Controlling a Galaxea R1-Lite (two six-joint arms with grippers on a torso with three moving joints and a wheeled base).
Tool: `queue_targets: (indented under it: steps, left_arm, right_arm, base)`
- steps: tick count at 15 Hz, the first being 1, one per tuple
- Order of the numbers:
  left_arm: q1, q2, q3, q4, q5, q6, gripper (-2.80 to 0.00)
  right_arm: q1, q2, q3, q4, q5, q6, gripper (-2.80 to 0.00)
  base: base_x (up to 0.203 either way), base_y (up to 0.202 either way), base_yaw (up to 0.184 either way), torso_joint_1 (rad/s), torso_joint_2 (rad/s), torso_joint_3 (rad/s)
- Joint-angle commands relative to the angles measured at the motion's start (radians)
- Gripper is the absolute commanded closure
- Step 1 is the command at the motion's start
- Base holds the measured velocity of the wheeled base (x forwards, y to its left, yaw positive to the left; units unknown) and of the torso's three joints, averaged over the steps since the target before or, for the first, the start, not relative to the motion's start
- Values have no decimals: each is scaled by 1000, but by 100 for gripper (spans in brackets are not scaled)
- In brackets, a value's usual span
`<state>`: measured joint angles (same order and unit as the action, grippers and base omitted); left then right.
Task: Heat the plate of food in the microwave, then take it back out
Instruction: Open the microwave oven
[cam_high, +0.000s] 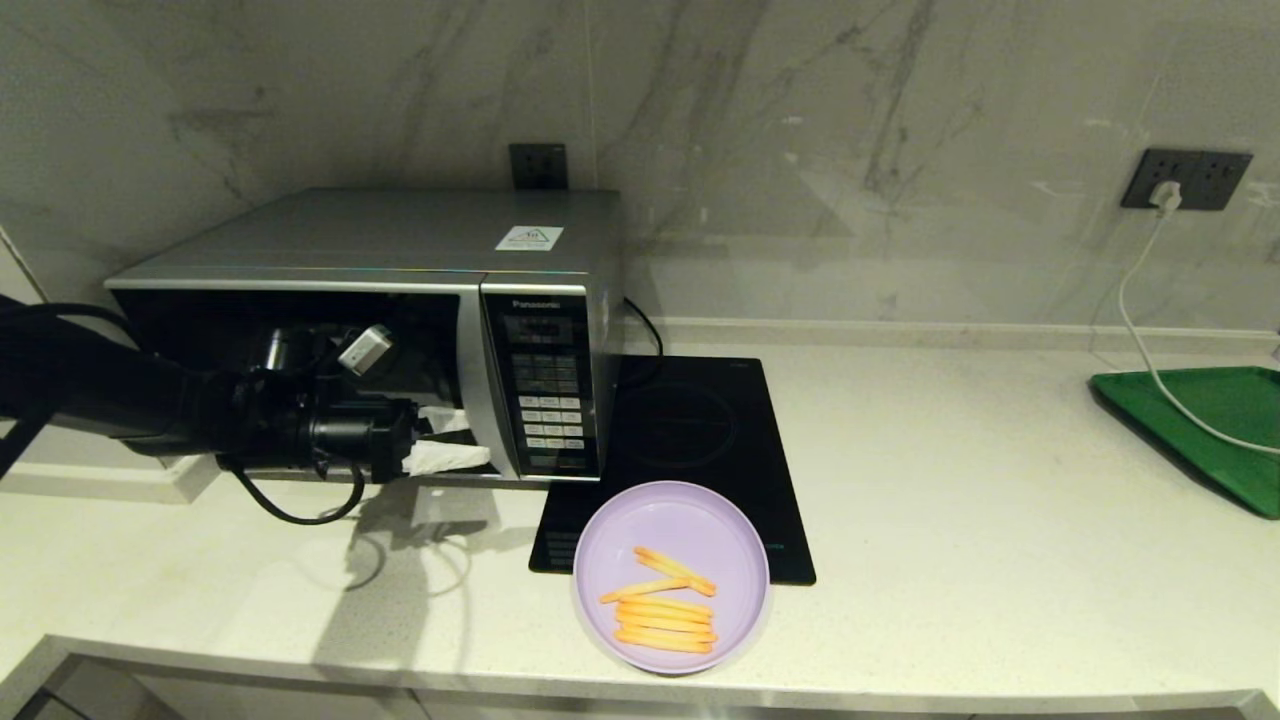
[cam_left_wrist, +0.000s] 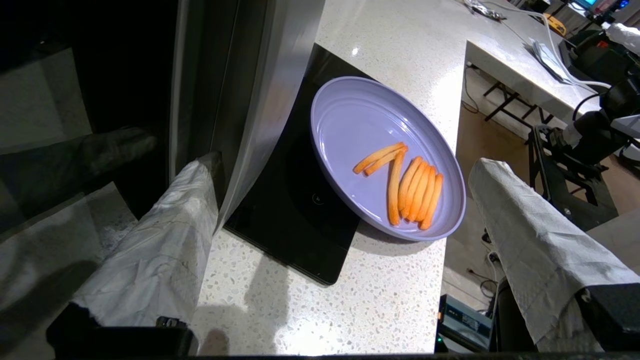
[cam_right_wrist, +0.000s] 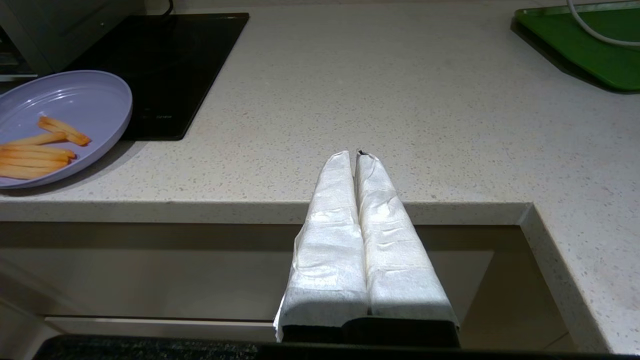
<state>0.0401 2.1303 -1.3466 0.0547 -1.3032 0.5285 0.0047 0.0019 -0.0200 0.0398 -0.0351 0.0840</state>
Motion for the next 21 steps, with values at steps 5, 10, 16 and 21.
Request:
queue_targets:
  steps: [5,10,16,21]
  left_arm:
    - [6,21,-3,10,-61,2,-280]
    - [40,-7,5,139,-205,5,-280]
    - [69,-21,33,132,-186,19,-280]
    - [210,-136,173,132,-92,125,-280]
  right_arm:
    - [0,0,0,0,0,0,0]
    - [0,0,0,0,0,0,0]
    - [0,0,0,0,0,0,0]
    - [0,0,0,0,0,0,0]
  base:
    - [0,0,0,0,0,0]
    - [0,0,0,0,0,0]
    - [0,0,0,0,0,0]
    - [0,0,0,0,0,0]
